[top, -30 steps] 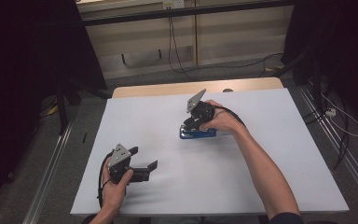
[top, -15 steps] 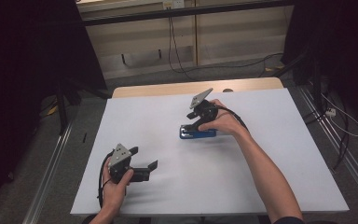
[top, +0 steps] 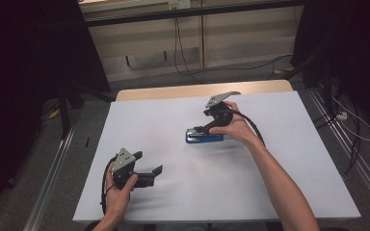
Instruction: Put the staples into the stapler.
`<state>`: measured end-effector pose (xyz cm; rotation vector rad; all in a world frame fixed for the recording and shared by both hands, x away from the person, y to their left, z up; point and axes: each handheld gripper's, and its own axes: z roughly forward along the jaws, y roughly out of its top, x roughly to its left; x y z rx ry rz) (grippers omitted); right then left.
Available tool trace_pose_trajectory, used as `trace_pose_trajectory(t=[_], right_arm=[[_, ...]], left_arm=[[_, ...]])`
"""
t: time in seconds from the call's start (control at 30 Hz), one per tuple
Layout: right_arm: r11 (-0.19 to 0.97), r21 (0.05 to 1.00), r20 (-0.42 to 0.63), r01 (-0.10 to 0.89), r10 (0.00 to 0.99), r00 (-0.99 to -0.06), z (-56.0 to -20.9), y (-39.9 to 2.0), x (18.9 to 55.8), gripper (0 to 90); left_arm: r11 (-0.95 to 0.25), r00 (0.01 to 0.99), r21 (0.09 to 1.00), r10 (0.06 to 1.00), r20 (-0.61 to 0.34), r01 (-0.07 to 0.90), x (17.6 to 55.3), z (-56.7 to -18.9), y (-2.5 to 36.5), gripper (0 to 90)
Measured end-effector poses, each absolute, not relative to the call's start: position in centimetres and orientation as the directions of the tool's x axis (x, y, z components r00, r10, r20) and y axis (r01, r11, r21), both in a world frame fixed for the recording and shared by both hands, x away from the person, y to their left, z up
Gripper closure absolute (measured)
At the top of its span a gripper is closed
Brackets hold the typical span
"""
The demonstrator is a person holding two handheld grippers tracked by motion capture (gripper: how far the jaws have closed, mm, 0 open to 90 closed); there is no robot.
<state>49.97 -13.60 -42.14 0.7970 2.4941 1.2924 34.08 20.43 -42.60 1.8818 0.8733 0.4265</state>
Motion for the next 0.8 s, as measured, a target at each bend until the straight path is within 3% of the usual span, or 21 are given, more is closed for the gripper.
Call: trace_pose_trajectory(t=[0.8], right_arm=[[0.292,0.86,0.092,0.419,0.719,-0.689,-42.1,-16.8,47.5,6.1]], left_arm=[[-0.262,0.676,0.882,0.733,-0.082,0.391,34.2,-42.7,20.4,4.9]])
